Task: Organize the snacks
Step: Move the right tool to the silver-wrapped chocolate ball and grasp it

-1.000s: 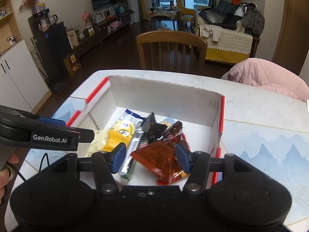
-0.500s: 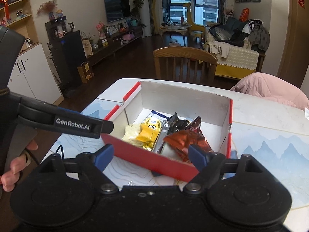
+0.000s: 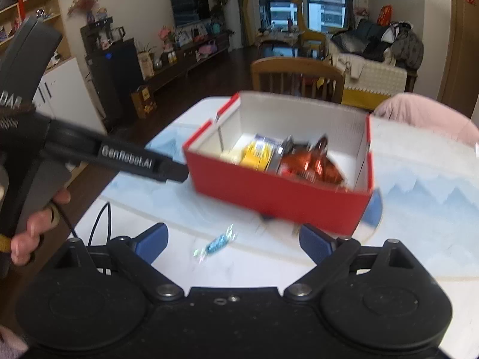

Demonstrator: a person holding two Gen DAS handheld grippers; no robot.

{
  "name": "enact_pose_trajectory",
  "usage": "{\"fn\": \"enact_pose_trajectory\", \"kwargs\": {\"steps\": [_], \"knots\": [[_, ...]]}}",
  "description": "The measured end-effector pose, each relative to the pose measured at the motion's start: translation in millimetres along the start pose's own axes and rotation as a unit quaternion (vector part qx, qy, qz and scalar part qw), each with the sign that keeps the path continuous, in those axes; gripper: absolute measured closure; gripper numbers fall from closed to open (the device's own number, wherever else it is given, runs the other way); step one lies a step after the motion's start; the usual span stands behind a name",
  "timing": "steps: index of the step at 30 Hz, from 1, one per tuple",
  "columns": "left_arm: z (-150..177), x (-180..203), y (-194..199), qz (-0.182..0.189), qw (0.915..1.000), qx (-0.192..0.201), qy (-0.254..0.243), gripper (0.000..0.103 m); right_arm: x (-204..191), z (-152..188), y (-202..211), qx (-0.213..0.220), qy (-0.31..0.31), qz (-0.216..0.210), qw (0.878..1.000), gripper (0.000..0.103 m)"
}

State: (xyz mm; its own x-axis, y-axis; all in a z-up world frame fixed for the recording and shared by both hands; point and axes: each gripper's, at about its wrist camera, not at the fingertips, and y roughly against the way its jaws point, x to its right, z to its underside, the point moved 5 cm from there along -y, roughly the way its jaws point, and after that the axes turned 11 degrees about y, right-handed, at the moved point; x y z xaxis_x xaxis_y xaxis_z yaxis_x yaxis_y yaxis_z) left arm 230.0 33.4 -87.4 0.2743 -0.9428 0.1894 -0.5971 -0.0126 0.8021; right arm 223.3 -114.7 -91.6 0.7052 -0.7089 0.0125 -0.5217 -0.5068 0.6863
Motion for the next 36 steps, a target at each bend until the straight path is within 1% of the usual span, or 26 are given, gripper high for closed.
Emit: {"fn": "enact_pose_trajectory", "kwargs": {"steps": [4, 9, 11, 15, 16, 19, 22, 25, 26, 31, 35, 36], "knots": [[22, -8, -10, -0.009, 0.9997, -0.02, -0.001, 0.024, -14, 30, -10, -0.028, 0.004, -0.012, 1.0, 0.009], [49, -22, -23, -0.031, 0.9985, -0.045, 0.003, 0.024, -32, 62, -24, -0.064, -0.003, -0.029, 0.998, 0.012], [58, -27, -26, -0.035, 0.9978, -0.055, 0.008, 0.024, -38, 73, -29, -0.072, 0.0, -0.032, 0.997, 0.015], [68, -35, -31, -0.043, 0.9965, -0.068, 0.02, 0.024, -47, 85, -38, -0.088, 0.01, -0.041, 0.995, 0.017], [70, -37, -32, -0.045, 0.9963, -0.07, 0.023, 0.024, -50, 88, -40, -0.092, 0.016, -0.042, 0.995, 0.02], [73, -39, -34, -0.05, 0.9957, -0.074, 0.026, 0.024, -58, 94, -49, -0.103, 0.03, -0.051, 0.993, 0.023], [76, -39, -36, -0.053, 0.9952, -0.078, 0.026, 0.024, -67, 102, -58, -0.114, 0.045, -0.059, 0.991, 0.031], [78, -38, -38, -0.057, 0.9948, -0.081, 0.024, 0.024, -73, 108, -67, -0.122, 0.059, -0.064, 0.989, 0.037], [78, -38, -38, -0.057, 0.9947, -0.082, 0.023, 0.024, -75, 108, -68, -0.123, 0.063, -0.064, 0.988, 0.04], [79, -36, -42, -0.065, 0.9943, -0.083, 0.015, 0.024, -84, 108, -72, -0.115, 0.097, -0.057, 0.987, 0.049], [78, -33, -46, -0.066, 0.9942, -0.085, 0.009, 0.024, -86, 107, -71, -0.109, 0.114, -0.055, 0.986, 0.064], [78, -32, -47, -0.066, 0.9942, -0.085, 0.007, 0.024, -87, 107, -71, -0.108, 0.12, -0.053, 0.985, 0.066]]}}
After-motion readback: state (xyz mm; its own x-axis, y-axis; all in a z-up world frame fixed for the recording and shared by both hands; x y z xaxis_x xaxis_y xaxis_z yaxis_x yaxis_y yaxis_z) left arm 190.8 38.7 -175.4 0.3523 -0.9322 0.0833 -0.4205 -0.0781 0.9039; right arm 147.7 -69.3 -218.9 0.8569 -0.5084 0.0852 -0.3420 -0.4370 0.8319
